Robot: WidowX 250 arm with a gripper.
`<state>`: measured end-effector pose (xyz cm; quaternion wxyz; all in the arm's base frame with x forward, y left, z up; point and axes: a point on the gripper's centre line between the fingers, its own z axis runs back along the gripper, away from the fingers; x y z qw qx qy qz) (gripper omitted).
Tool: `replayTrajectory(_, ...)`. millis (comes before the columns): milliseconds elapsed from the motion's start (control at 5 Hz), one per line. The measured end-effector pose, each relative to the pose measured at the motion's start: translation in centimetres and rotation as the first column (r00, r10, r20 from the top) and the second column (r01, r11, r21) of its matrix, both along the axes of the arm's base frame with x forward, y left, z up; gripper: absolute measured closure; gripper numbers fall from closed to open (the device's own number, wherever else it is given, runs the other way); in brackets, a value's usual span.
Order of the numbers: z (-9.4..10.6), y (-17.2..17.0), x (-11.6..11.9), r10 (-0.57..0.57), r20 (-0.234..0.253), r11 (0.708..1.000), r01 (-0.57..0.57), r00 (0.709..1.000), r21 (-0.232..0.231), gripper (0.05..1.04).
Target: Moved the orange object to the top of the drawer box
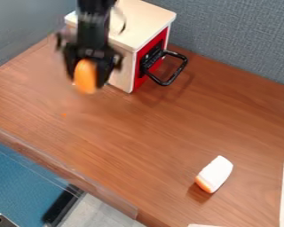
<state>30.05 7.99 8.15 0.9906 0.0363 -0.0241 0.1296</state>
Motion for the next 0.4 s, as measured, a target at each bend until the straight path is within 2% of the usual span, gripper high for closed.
replayTrajectory(200,4.0,-0.2,3.4,0.043,0.103,0.999,-0.04,0.994,-0.033,0.414)
replayTrajectory(400,5.0,-0.1,6.2,0.048,0.113,0.997,-0.041,0.992,-0.065,0.414)
